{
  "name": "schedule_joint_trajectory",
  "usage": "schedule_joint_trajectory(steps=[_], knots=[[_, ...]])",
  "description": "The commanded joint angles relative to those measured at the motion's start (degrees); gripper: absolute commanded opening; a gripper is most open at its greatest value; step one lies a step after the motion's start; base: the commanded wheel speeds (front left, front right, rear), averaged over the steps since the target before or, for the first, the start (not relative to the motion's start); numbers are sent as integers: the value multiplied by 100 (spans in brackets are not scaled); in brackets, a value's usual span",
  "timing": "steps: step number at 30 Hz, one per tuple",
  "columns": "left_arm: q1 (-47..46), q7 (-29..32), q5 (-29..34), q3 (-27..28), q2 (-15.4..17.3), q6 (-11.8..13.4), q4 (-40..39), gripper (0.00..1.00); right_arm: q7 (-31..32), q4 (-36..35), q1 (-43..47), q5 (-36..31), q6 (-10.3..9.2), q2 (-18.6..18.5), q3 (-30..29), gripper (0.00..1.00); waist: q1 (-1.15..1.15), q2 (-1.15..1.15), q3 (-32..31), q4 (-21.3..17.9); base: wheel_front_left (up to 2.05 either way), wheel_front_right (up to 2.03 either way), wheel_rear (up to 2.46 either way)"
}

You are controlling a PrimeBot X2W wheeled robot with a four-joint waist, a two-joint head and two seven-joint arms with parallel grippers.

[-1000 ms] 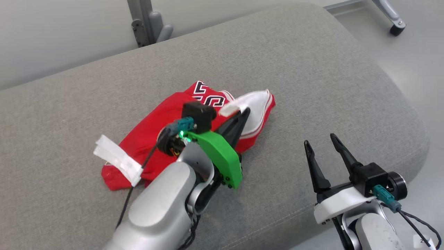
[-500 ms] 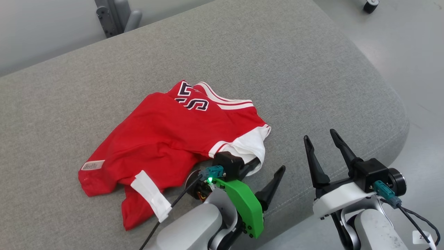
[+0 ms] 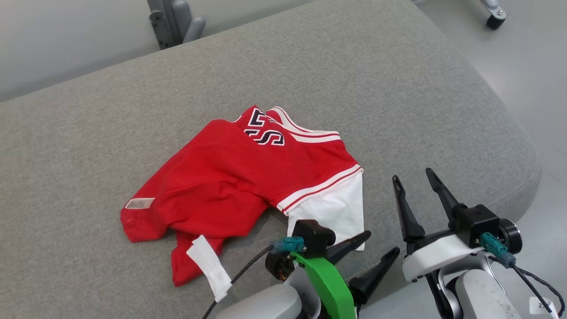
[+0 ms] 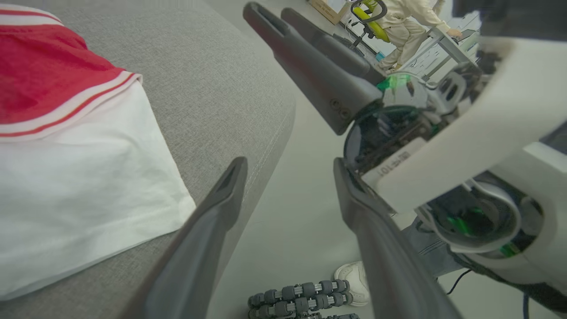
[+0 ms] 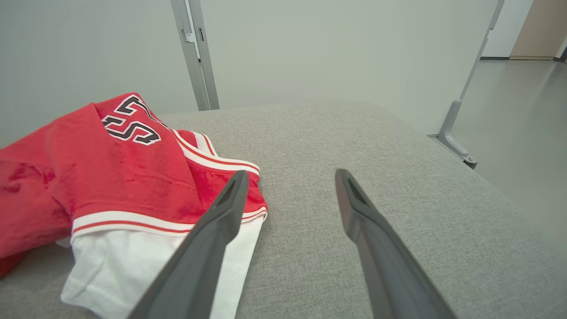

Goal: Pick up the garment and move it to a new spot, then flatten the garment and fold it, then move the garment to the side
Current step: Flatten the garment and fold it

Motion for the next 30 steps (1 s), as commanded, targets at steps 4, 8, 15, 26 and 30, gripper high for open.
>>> schedule_joint_trajectory(steps=[4, 8, 15, 26, 30], knots=[[-177, -332, -252, 223, 25, 209, -12, 100, -18, -57, 85, -42, -2, 2, -95, 100, 0, 61, -48, 168, 0, 0, 0], [-245, -469, -180, 846, 43, 514, 296, 100, -18, -107, 214, -88, -2, -4, -233, 100, 0, 61, -98, 387, 0, 0, 0], [164, -470, 116, 2278, 609, 735, 243, 100, -18, -146, 298, -127, -2, -52, -324, 100, 0, 61, -170, 658, 0, 0, 0], [412, 24, -228, 3083, 1711, 1090, 643, 100, -18, -166, 295, -142, -2, -36, -320, 100, 0, 61, -177, 883, 0, 0, 0], [455, 522, -476, 3086, 1835, 1063, 746, 100, -18, -169, 262, -139, -2, -32, -304, 100, 0, 61, -146, 894, 0, 0, 0]])
